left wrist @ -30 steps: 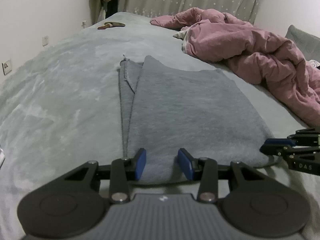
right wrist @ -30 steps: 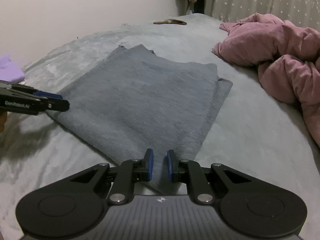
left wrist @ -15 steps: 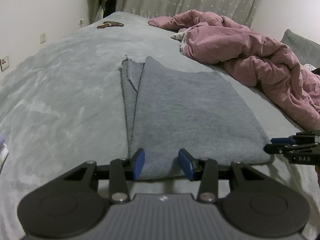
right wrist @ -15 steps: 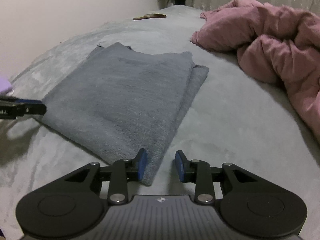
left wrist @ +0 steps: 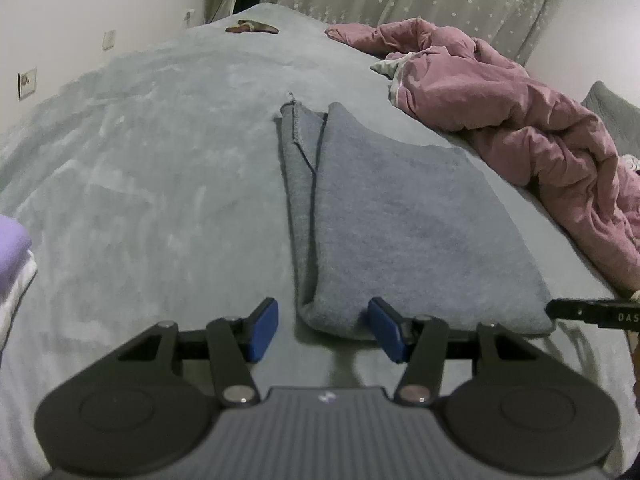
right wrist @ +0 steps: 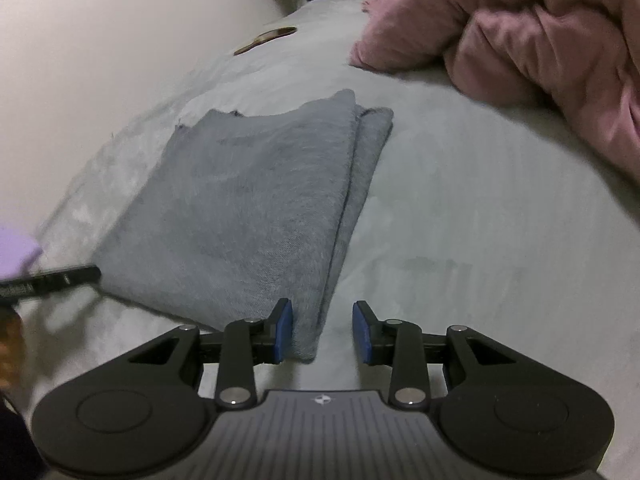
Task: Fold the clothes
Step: 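Lower both grippers onto the strip's end and close them on it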
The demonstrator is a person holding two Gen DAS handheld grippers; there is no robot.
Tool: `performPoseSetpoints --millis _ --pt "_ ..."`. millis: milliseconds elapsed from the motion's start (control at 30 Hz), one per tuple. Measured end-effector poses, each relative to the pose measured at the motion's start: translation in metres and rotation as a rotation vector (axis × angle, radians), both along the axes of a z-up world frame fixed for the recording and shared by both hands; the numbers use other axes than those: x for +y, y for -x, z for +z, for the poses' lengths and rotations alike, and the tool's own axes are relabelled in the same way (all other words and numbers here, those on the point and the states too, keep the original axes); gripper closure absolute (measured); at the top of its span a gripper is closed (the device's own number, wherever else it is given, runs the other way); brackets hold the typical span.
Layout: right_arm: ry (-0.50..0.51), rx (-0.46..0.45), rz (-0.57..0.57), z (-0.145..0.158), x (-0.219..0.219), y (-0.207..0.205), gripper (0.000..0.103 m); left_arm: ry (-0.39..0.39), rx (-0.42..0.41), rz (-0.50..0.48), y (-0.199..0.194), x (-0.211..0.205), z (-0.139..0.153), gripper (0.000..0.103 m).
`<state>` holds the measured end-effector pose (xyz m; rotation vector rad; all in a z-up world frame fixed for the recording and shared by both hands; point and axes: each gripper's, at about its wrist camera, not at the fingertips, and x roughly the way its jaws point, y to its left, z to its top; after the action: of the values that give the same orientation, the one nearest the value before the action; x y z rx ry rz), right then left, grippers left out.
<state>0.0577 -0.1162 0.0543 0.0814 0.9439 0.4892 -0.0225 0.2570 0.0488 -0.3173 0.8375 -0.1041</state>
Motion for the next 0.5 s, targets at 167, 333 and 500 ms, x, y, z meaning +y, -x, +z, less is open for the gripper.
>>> performPoseSetpoints --millis 167,333,500 --pt "-0.202 0.132 -0.077 -0.006 -0.016 -0.008 0.07 0.095 0.019 0.017 -0.002 0.008 -0.003 0.052" --pt "-0.295 0.204 -0.144 -0.012 -0.025 -0.012 0.07 0.181 0.038 0.04 -0.005 0.016 -0.008 0.051" --pt "-0.337 0.254 -0.194 -0.02 -0.029 -0.012 0.07 0.238 0.052 0.056 -0.009 0.019 -0.011 0.051"
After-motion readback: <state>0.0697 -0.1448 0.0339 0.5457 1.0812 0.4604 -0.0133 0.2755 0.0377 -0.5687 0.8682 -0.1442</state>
